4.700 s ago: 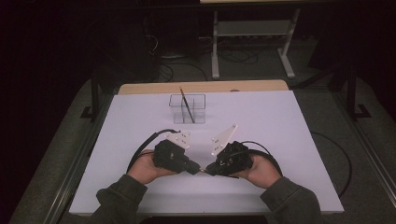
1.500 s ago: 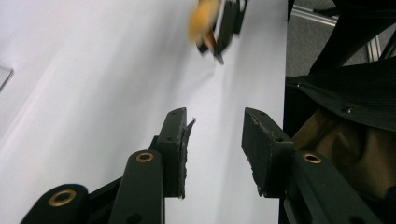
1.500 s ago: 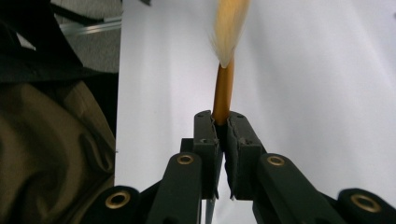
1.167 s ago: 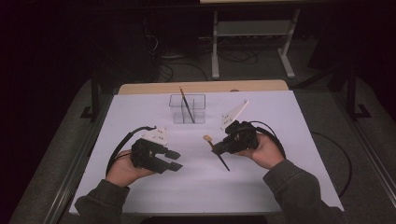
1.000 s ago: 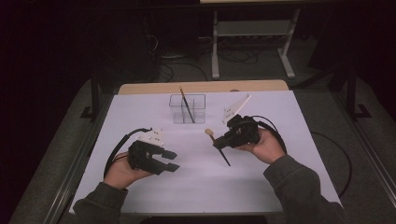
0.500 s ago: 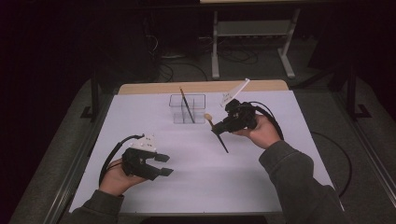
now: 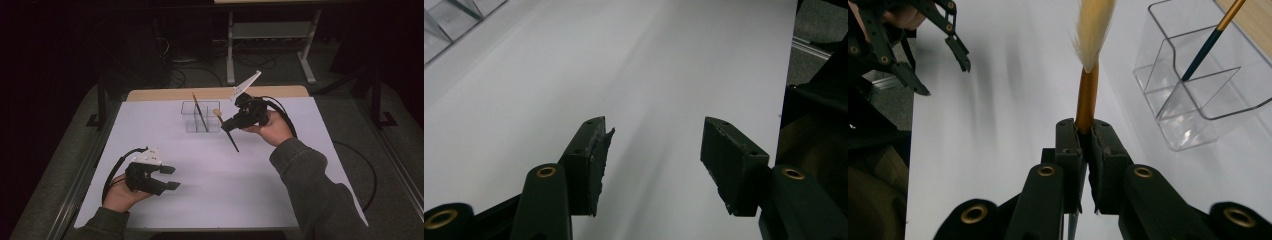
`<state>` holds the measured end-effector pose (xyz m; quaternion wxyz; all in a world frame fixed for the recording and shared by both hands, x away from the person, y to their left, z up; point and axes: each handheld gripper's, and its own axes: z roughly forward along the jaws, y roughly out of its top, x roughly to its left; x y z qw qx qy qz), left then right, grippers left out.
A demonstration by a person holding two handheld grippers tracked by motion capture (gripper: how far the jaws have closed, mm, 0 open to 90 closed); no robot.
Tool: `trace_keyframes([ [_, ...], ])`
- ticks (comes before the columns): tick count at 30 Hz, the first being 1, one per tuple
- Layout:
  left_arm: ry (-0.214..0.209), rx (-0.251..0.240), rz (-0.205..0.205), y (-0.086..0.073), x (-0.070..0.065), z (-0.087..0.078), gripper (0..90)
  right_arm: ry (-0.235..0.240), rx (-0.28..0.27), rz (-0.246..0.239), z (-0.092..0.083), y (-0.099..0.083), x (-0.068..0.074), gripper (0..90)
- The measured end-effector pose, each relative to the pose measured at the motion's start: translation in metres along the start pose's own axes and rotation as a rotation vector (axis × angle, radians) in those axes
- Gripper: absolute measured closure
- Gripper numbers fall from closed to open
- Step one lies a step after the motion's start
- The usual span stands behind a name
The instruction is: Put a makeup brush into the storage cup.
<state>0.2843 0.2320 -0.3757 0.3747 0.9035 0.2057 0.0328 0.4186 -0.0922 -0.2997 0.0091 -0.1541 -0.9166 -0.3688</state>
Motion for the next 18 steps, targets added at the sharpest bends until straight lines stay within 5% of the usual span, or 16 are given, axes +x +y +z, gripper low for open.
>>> trace_keyframes([
  [18,0.036,-0.015,-0.026,-0.008,0.003,0.0,39.1,-0.007,-0.019,0.001,0.003,0.03,-0.017,82.8],
])
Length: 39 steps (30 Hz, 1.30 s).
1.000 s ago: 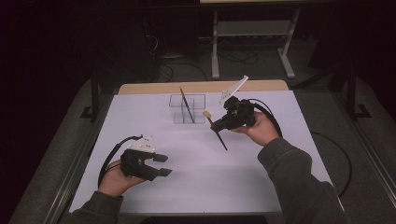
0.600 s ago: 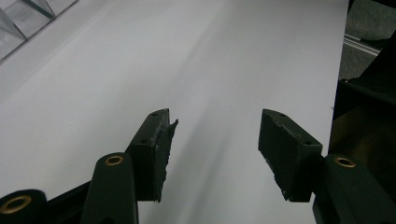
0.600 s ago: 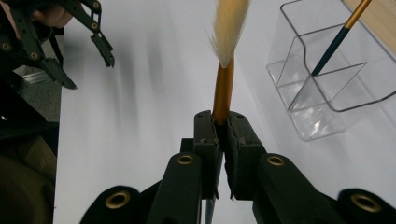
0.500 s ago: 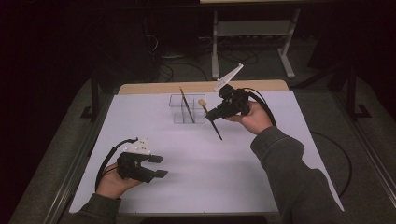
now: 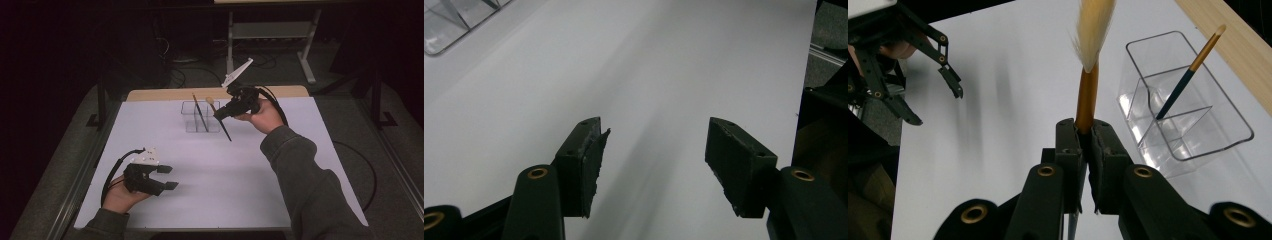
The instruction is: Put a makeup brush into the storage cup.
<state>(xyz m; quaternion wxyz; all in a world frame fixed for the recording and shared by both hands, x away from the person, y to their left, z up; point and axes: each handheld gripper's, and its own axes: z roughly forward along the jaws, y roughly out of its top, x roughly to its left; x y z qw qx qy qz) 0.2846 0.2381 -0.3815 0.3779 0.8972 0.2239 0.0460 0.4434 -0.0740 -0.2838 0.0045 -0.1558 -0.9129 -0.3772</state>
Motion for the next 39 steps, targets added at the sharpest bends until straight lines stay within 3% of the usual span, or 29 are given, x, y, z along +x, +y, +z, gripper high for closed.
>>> trace_keyframes([
  [12,-0.013,-0.012,-0.011,-0.002,0.001,0.0,37.6,-0.018,0.001,-0.005,0.002,0.023,-0.013,82.8],
  [19,-0.012,-0.017,-0.021,-0.004,0.002,-0.001,37.1,-0.027,-0.01,0.016,0.002,0.031,-0.023,82.8],
  [29,-0.002,-0.017,-0.004,-0.003,0.002,-0.004,36.2,-0.038,-0.012,0.031,0.007,0.043,-0.036,82.8],
  [39,-0.001,-0.028,-0.021,-0.005,0.003,-0.004,35.5,-0.053,-0.018,0.031,0.01,0.057,-0.044,82.8],
])
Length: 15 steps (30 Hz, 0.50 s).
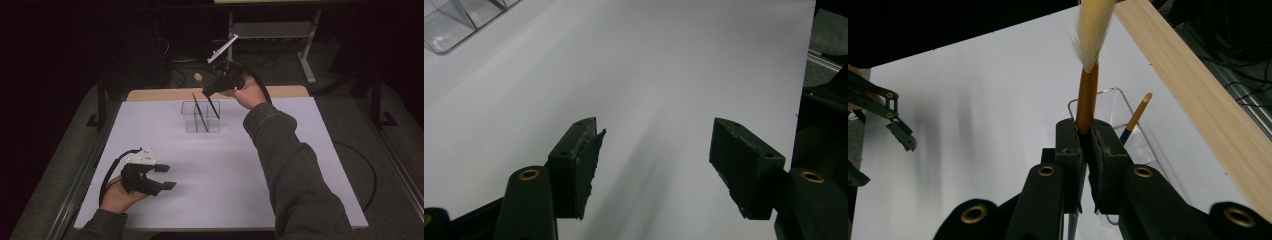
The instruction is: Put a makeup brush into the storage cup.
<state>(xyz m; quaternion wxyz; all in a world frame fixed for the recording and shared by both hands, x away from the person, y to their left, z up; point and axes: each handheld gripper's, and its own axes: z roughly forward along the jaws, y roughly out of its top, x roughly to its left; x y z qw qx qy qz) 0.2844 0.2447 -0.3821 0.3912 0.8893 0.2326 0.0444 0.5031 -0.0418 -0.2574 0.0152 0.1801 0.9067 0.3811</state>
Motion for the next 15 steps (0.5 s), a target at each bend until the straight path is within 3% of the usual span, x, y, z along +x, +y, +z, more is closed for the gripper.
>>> trace_keyframes([
  [15,-0.007,-0.014,0.002,0.0,0.002,-0.002,34.8,-0.034,0.003,-0.008,0.003,0.017,-0.013,82.8],
])
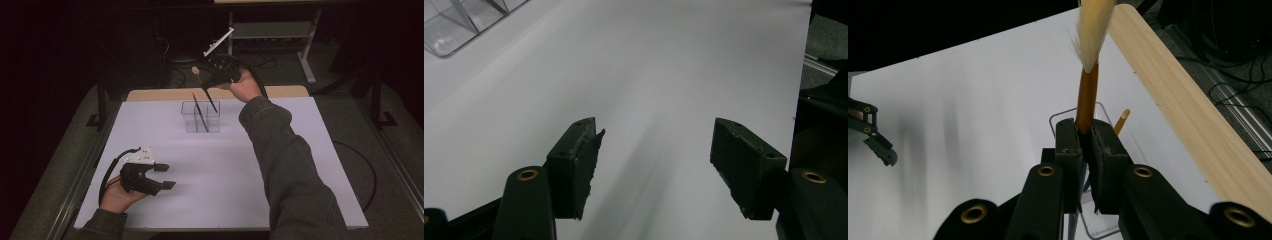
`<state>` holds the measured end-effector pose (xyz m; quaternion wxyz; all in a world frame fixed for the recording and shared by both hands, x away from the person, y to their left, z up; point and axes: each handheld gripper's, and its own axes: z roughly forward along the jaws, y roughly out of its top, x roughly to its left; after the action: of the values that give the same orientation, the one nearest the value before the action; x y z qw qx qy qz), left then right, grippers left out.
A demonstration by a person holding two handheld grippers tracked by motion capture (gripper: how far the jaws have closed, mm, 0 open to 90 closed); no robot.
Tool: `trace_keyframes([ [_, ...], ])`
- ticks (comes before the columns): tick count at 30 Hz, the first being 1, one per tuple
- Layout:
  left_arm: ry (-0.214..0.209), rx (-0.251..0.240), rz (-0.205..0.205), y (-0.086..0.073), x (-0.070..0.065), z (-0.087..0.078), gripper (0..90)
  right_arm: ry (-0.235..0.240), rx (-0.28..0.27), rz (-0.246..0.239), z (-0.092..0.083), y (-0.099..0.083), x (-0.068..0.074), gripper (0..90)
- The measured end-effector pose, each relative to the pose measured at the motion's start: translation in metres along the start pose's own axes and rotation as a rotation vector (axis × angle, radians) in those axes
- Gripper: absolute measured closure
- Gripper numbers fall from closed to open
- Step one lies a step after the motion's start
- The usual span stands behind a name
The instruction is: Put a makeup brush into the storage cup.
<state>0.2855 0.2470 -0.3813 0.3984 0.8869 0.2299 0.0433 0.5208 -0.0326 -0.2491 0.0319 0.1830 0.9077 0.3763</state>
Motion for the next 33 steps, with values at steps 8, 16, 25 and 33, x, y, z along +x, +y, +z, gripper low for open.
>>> trace_keyframes([
  [8,-0.003,0.002,-0.004,0.0,0.0,0.0,34.5,-0.016,-0.004,0.012,0.003,0.005,-0.006,82.8],
  [16,-0.01,-0.005,-0.006,-0.001,0.001,0.0,34.3,-0.032,-0.007,0.039,0.011,0.002,-0.014,82.8],
  [25,-0.01,-0.003,-0.009,-0.002,0.002,-0.001,34.1,-0.044,-0.005,0.051,0.02,0.0,-0.018,82.8],
  [33,-0.012,-0.009,-0.017,-0.002,0.002,0.0,34.1,-0.048,-0.002,0.062,0.027,-0.002,-0.02,82.8],
])
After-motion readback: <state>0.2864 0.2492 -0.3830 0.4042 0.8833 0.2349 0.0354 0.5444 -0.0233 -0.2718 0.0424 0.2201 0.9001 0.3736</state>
